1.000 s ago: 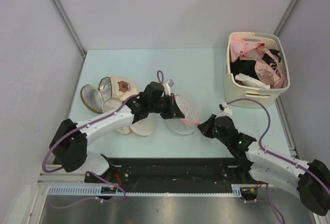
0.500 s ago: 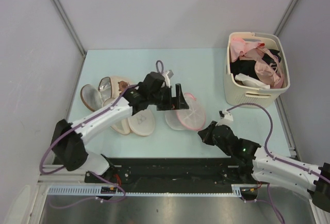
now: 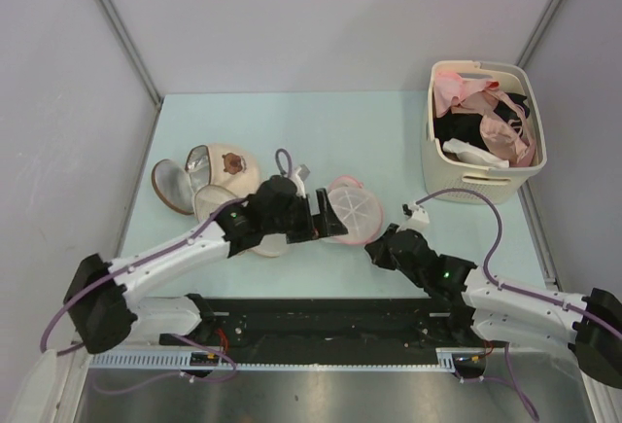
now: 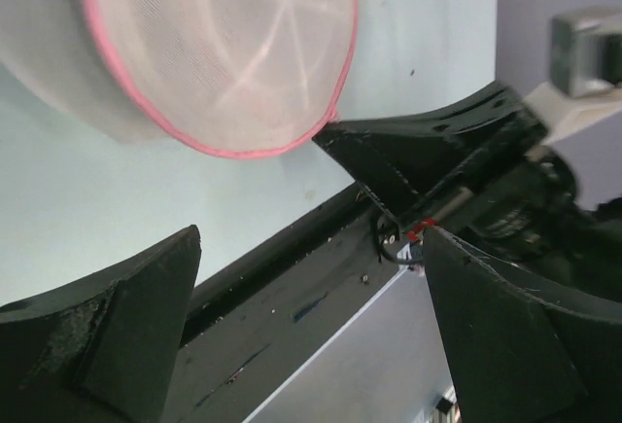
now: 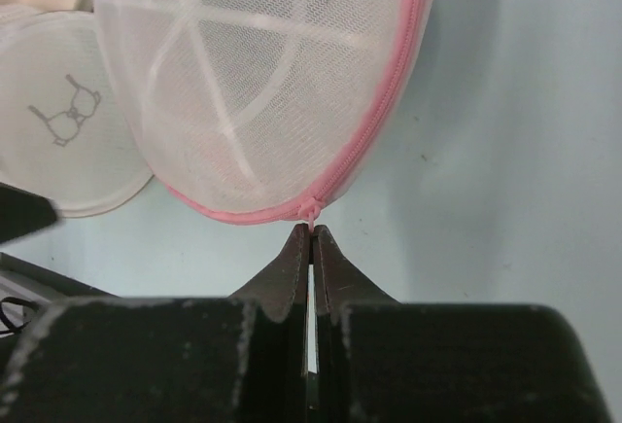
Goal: Unzip the laundry bag and remove the bra
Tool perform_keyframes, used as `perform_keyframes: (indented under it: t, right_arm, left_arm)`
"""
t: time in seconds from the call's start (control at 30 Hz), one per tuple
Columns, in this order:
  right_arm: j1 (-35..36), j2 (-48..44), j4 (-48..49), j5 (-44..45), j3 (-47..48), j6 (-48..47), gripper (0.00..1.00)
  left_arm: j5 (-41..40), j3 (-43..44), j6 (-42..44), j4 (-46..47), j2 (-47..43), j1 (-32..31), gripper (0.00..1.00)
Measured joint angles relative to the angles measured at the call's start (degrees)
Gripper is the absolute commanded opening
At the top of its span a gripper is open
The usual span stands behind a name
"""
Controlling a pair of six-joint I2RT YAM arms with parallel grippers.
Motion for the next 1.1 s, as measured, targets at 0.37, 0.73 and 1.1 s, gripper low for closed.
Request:
perform_keyframes:
  t: [0.37, 0.73, 1.1]
  right_arm:
    - [0.3, -3.4, -0.5, 0.1, 0.5, 0.1, 0.0]
    - [0.3, -6.4, -3.3, 0.7, 0.6, 0.1, 0.0]
    - [0.3, -6.2, -2.9, 0.7, 0.6, 0.1, 0.0]
  left_arm:
    - [2.2, 0.2, -4.6, 8.5, 13.3, -4.3, 0.84]
    - [2.5, 1.2, -10.5, 17.8, 19.3, -4.3, 0.87]
    - [-0.1, 5.5, -13.3, 18.3, 23.4, -4.3, 0.16]
